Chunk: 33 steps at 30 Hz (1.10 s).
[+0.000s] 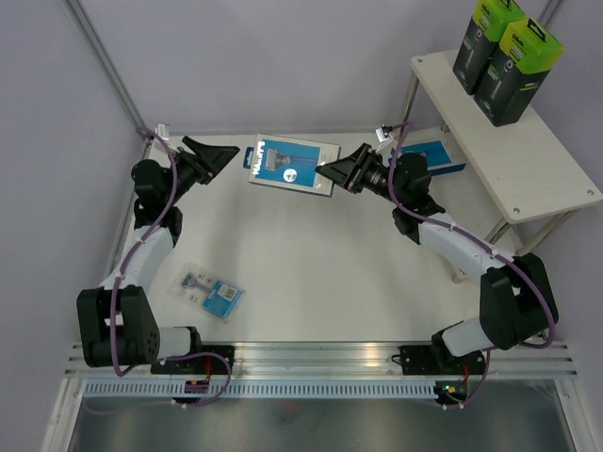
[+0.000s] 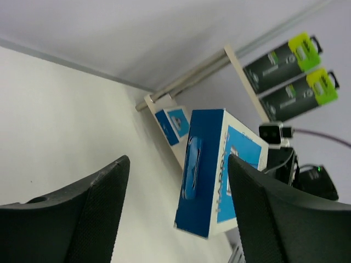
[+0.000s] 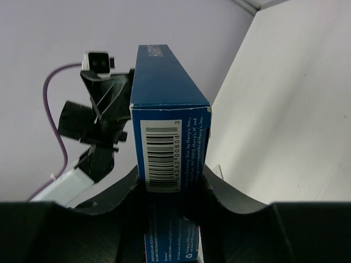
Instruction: Place and organize the shaving razors onto the shelf
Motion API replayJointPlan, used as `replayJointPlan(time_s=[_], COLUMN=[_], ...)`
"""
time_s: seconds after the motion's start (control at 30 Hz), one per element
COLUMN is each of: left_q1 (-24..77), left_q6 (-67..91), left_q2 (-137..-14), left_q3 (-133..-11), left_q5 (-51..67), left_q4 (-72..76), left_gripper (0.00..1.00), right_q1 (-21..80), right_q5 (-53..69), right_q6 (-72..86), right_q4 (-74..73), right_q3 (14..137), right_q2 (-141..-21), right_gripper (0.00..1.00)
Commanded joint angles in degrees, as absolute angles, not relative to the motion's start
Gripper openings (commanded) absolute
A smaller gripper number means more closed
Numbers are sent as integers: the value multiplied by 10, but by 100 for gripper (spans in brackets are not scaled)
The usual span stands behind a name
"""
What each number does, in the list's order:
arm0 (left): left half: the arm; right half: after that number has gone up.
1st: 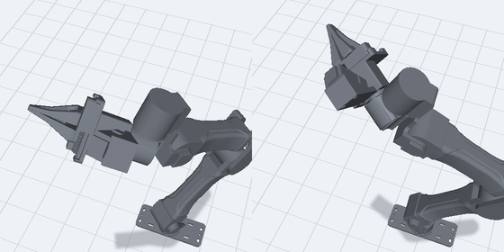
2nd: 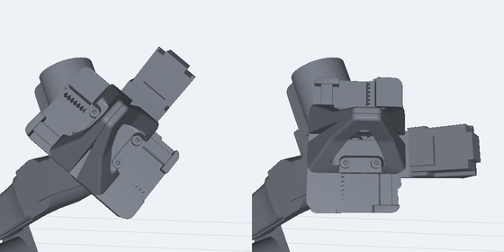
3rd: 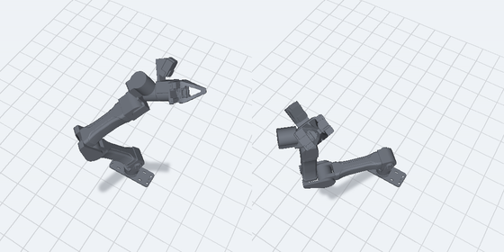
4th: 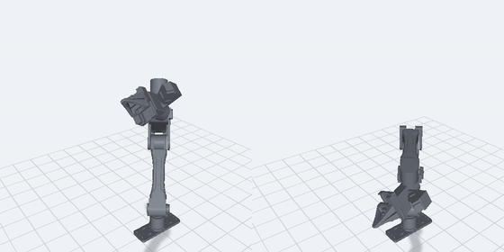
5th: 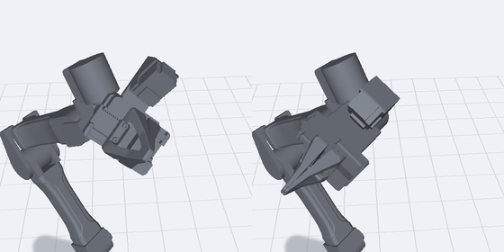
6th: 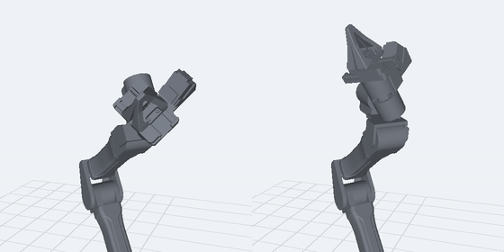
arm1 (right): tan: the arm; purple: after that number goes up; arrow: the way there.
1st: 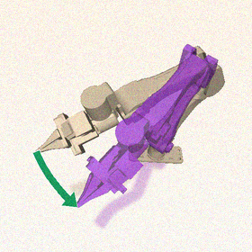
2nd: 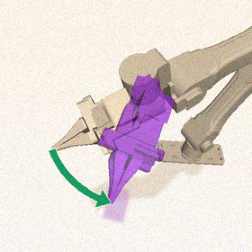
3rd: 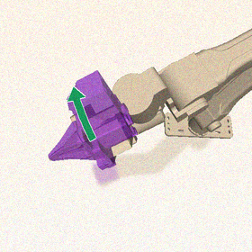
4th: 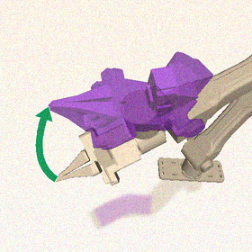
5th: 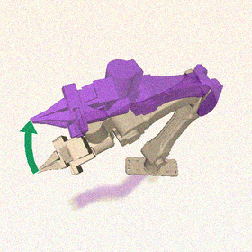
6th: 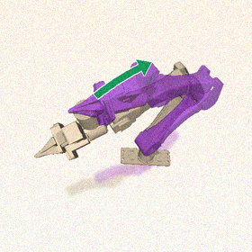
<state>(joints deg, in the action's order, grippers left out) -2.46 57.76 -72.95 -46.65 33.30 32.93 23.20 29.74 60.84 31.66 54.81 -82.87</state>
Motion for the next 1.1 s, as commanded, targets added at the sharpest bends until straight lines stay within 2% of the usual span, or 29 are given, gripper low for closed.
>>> replayJointPlan(time_s=[0.0,0.1,0.17,0.7,0.83,1.07], left_q1=[-36,-46,-50,-52,-54,-55], left_q6=[501,533,562,583,567,569], left_q2=[-787,-830,-850,-878,-879,-891], left_q3=[-535,-541,-544,-554,-553,-558], left_q5=[513,574,590,678,683,688], left_q4=[337,422,452,469,451,447], left_gripper=[75,60,56,49,44,30], right_q1=[233,233,233,233,233,233], right_q5=[371,376,372,367,370,380], right_q6=[621,601,576,554,552,555], right_q4=[368,335,311,274,276,288], right_q3=[589,605,613,617,616,612], right_q2=[-845,-846,-839,-830,-829,-831], right_gripper=[18,18,18,18,18,19])
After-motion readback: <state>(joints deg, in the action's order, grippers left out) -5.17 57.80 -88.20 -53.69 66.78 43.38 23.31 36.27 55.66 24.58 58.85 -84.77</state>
